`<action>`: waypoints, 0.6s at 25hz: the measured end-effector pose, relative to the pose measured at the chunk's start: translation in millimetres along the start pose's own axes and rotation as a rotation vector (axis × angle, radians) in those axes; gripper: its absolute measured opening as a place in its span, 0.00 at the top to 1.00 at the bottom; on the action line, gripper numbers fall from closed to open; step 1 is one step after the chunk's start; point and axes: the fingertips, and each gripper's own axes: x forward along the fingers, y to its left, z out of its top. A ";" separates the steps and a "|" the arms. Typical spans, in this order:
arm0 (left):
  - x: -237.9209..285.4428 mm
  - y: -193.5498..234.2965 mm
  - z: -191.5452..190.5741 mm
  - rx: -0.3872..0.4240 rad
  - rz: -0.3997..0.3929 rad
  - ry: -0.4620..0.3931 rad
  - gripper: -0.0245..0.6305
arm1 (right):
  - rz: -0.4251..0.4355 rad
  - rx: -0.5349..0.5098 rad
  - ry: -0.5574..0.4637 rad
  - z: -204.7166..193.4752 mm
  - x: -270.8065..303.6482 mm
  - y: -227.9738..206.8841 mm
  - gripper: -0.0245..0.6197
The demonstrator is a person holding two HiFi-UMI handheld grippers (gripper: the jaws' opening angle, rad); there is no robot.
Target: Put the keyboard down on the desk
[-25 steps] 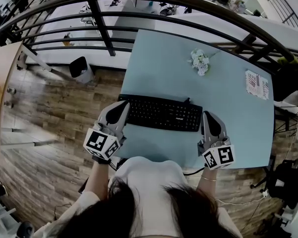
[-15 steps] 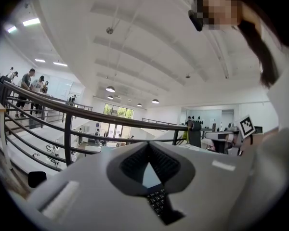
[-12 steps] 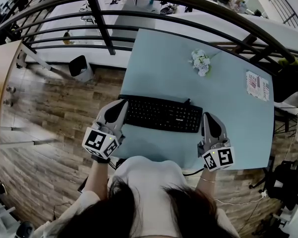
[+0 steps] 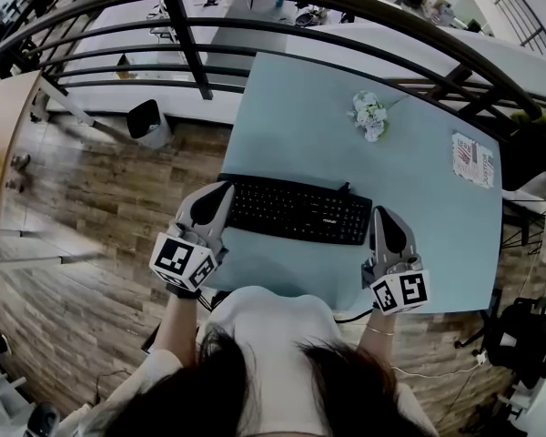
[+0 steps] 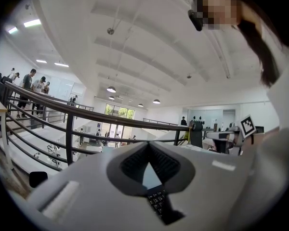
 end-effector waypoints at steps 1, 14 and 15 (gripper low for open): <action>-0.3 0.3 0.0 0.000 0.001 0.001 0.88 | -0.001 0.001 -0.001 0.2 0.2 -0.1 0.96; -2.8 1.8 -0.5 0.001 0.008 -0.002 0.88 | 0.012 0.004 0.018 -6.8 0.3 5.6 0.96; -2.8 1.6 -0.7 0.001 0.008 -0.002 0.88 | 0.012 0.004 0.017 -6.4 0.2 5.3 0.96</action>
